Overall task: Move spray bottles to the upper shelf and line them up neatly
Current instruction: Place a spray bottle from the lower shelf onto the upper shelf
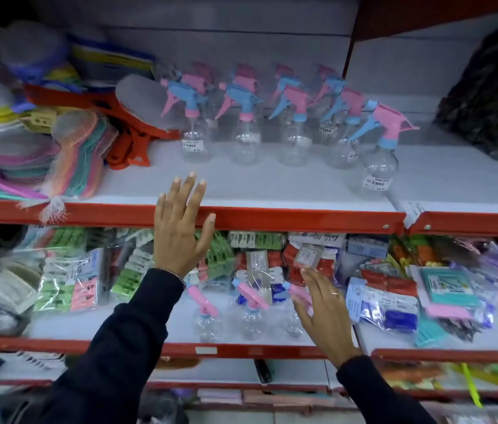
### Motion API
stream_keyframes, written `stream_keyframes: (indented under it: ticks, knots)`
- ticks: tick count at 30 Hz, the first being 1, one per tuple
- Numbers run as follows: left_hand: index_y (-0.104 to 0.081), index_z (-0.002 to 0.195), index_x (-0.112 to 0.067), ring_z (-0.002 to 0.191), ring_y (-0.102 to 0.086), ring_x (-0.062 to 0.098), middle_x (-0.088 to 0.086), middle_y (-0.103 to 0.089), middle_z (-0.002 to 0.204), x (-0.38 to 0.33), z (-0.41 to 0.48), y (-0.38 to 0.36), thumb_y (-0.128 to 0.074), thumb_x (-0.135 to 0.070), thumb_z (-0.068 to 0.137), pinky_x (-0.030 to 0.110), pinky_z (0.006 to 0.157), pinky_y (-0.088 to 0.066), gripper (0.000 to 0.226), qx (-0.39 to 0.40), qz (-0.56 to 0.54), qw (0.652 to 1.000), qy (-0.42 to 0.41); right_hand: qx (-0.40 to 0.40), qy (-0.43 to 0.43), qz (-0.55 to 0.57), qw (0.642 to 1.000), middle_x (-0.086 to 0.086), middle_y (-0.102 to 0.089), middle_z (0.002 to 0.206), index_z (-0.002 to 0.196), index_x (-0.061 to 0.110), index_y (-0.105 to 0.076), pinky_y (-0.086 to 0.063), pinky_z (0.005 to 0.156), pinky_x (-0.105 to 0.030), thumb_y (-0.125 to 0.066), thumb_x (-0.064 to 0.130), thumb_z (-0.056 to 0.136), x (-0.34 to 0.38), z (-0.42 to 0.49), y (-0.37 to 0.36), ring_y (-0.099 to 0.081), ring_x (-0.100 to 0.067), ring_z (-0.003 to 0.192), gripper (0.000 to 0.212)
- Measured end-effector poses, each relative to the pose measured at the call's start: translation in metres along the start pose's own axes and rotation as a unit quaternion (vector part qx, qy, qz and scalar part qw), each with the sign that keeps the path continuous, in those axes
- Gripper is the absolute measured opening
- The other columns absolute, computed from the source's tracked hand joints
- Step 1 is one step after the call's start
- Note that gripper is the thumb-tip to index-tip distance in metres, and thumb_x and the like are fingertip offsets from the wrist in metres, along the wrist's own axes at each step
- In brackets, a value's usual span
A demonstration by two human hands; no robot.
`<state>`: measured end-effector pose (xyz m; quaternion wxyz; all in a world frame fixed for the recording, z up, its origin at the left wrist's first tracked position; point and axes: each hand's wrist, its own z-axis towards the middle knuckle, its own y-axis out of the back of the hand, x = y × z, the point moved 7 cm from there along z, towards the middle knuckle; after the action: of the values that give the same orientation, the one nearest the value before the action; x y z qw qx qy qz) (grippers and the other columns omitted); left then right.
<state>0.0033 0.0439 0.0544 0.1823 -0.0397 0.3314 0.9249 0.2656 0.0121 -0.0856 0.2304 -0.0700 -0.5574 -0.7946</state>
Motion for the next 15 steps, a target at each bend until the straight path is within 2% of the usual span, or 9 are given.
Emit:
stream_keyframes:
  ticks: [2,4,6,9,11,15]
  knots:
    - [-0.029,0.144,-0.02,0.144,-0.015,0.019,0.003,-0.028,0.154,0.011,-0.001,-0.003,-0.04,-0.037,0.093,0.041,0.116,-0.008,0.055,0.014,0.028,0.999,0.035,0.035,-0.03,-0.006,0.999,-0.008,-0.052,0.137,0.134,0.013,-0.04,-0.044,0.096,-0.04,-0.041,0.052,0.089,-0.012,-0.001,-0.015,-0.051,-0.025,0.123,0.06]
    - [-0.029,0.145,-0.022,0.144,-0.014,0.019,0.001,-0.027,0.154,0.022,-0.007,-0.011,-0.038,-0.039,0.094,0.036,0.117,0.0,0.055,0.037,0.059,0.996,0.052,0.095,-0.067,-0.002,0.993,-0.009,-0.052,0.136,0.135,0.013,-0.038,-0.045,0.093,-0.037,-0.057,0.042,0.085,-0.027,-0.007,-0.033,-0.054,-0.026,0.117,0.061]
    - [-0.029,0.144,-0.022,0.144,-0.013,0.019,0.001,-0.027,0.154,0.025,-0.009,-0.016,-0.038,-0.038,0.094,0.035,0.116,0.002,0.053,0.047,0.078,0.995,0.043,0.129,-0.106,0.026,0.986,-0.009,-0.054,0.131,0.135,0.015,-0.038,-0.048,0.086,-0.036,-0.064,0.032,0.083,-0.038,-0.01,-0.047,-0.057,-0.026,0.11,0.06]
    - [-0.031,0.143,-0.023,0.144,-0.013,0.019,0.002,-0.03,0.153,0.027,-0.006,-0.017,-0.037,-0.038,0.095,0.035,0.116,0.003,0.051,0.04,0.086,0.995,0.038,0.119,-0.134,0.077,0.981,-0.009,-0.061,0.117,0.118,0.013,-0.049,-0.049,0.069,-0.032,-0.064,0.021,0.084,-0.045,-0.008,-0.05,-0.061,-0.023,0.095,0.038]
    - [-0.033,0.142,-0.022,0.144,-0.014,0.019,0.002,-0.033,0.151,0.026,-0.005,-0.018,-0.037,-0.038,0.095,0.034,0.116,0.003,0.05,0.039,0.081,0.995,0.041,0.107,-0.139,0.1,0.979,-0.008,-0.063,0.107,0.108,0.013,-0.054,-0.045,0.065,-0.032,-0.066,0.02,0.083,-0.048,-0.005,-0.048,-0.06,-0.021,0.089,0.029]
    - [-0.036,0.141,-0.022,0.142,-0.017,0.019,0.003,-0.038,0.149,0.027,-0.005,-0.018,-0.037,-0.038,0.095,0.034,0.116,0.003,0.049,0.037,0.076,0.996,0.036,0.077,-0.141,0.144,0.976,-0.005,-0.063,0.097,0.106,0.014,-0.058,-0.047,0.064,-0.034,-0.07,0.027,0.079,-0.045,-0.001,-0.023,-0.056,-0.02,0.081,0.032]
